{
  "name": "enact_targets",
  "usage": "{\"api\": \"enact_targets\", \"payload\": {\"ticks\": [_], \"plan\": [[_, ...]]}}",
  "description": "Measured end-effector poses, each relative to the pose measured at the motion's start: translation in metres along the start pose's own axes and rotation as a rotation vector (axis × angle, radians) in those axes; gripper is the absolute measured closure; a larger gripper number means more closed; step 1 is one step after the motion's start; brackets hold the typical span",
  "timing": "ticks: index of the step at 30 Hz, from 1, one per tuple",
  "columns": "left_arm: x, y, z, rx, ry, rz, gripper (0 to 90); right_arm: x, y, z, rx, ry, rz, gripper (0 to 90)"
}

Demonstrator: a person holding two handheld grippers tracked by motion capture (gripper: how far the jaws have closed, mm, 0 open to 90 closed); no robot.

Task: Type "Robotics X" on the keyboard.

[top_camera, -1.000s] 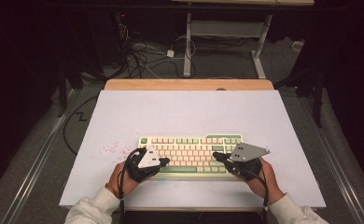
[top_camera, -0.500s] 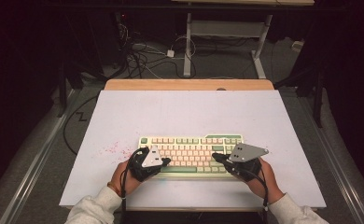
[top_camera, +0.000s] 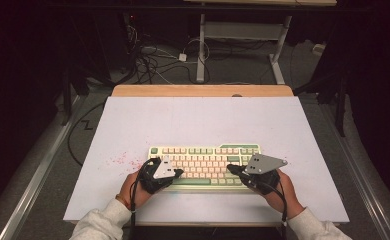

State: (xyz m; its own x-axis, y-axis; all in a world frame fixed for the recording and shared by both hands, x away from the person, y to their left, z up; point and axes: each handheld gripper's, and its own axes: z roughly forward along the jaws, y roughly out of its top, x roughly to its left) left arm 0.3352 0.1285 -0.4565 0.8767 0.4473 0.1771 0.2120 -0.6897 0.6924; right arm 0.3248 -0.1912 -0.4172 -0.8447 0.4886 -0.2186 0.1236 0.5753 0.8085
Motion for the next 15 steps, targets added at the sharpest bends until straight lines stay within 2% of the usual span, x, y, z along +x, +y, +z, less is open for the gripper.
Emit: {"api": "enact_targets", "payload": {"ticks": [15], "plan": [[0.0012,0.0,0.0006,0.007,-0.002,-0.002,87.7,0.0005,0.0001,0.0014,0.007,0.002,0.002,90.0]]}}
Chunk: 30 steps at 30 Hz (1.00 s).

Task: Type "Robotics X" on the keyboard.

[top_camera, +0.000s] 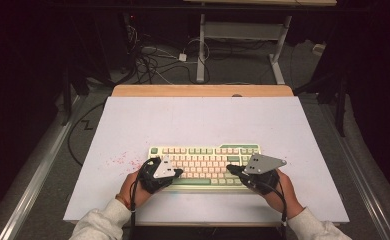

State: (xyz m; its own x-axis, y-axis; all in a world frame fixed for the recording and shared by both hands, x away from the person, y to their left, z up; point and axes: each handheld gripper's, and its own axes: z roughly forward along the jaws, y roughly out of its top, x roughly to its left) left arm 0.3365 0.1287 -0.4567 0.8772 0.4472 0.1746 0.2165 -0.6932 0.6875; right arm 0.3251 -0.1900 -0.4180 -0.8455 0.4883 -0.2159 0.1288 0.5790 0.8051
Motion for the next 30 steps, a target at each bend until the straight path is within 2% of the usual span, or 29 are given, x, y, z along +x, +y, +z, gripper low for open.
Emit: {"api": "enact_targets", "payload": {"ticks": [3,5,16,30], "plan": [[0.001,-0.001,0.002,0.013,-0.007,-0.014,87.8,0.0,0.0,0.001,0.007,0.002,-0.001,90.0],[0.001,0.0,0.001,0.014,0.001,-0.004,87.7,0.0,0.0,0.001,0.009,0.002,0.001,90.0],[0.006,0.001,-0.012,-0.041,0.031,-0.024,87.7,-0.001,0.0,-0.002,-0.004,-0.003,0.003,90.0],[0.013,-0.002,-0.025,-0.063,0.062,-0.047,87.7,-0.002,0.001,-0.003,-0.007,-0.008,0.002,90.0]]}}
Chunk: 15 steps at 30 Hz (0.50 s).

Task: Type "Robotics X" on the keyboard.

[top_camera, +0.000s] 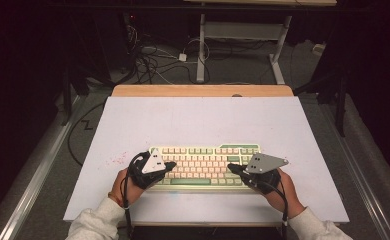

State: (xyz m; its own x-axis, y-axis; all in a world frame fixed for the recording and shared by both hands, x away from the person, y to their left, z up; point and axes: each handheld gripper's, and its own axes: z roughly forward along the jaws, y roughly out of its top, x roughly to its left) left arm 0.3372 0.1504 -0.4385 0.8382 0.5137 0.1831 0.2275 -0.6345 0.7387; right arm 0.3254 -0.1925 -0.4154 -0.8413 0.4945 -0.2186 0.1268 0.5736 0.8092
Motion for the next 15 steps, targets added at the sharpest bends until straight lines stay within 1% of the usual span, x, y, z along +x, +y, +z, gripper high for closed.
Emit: {"api": "enact_targets", "payload": {"ticks": [11,15], "plan": [[0.007,-0.0041,-0.0053,0.004,0.014,-0.015,87.7,0.0002,0.0002,0.0002,0.0,-0.001,-0.001,90.0],[0.009,-0.0063,-0.0065,0.011,0.011,-0.03,87.7,0.0004,0.0003,0.0004,0.0,0.002,-0.005,90.0]]}}
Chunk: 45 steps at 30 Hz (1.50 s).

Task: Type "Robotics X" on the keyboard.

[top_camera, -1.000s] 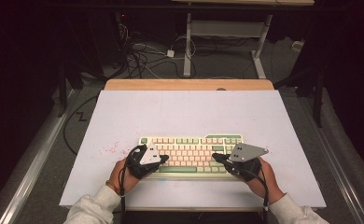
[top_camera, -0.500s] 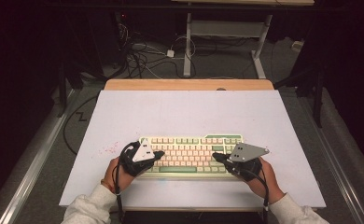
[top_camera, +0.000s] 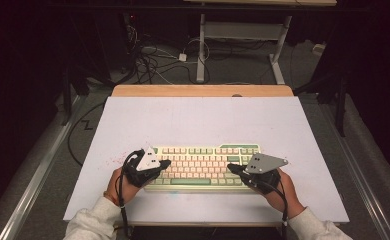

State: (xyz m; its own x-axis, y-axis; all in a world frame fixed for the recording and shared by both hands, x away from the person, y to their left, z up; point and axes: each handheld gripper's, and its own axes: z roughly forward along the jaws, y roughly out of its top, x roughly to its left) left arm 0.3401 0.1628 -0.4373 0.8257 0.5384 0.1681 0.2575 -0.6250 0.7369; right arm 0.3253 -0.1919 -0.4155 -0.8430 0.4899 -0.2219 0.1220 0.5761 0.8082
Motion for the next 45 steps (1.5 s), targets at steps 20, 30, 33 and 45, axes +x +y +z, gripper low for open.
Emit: {"api": "enact_targets", "payload": {"ticks": [20,30,33,45], "plan": [[-0.002,-0.003,0.014,0.05,-0.02,0.004,87.6,0.001,0.0,0.002,0.012,0.004,0.001,90.0],[-0.003,-0.003,0.019,0.065,-0.025,0.007,87.6,0.001,-0.001,0.002,0.014,0.005,0.001,90.0],[-0.003,-0.003,0.02,0.07,-0.022,0.009,87.6,0.0,-0.001,0.002,0.016,0.005,0.002,90.0],[-0.001,-0.004,0.025,0.084,-0.031,-0.01,87.8,0.001,-0.001,0.002,0.014,0.002,0.001,90.0]]}}
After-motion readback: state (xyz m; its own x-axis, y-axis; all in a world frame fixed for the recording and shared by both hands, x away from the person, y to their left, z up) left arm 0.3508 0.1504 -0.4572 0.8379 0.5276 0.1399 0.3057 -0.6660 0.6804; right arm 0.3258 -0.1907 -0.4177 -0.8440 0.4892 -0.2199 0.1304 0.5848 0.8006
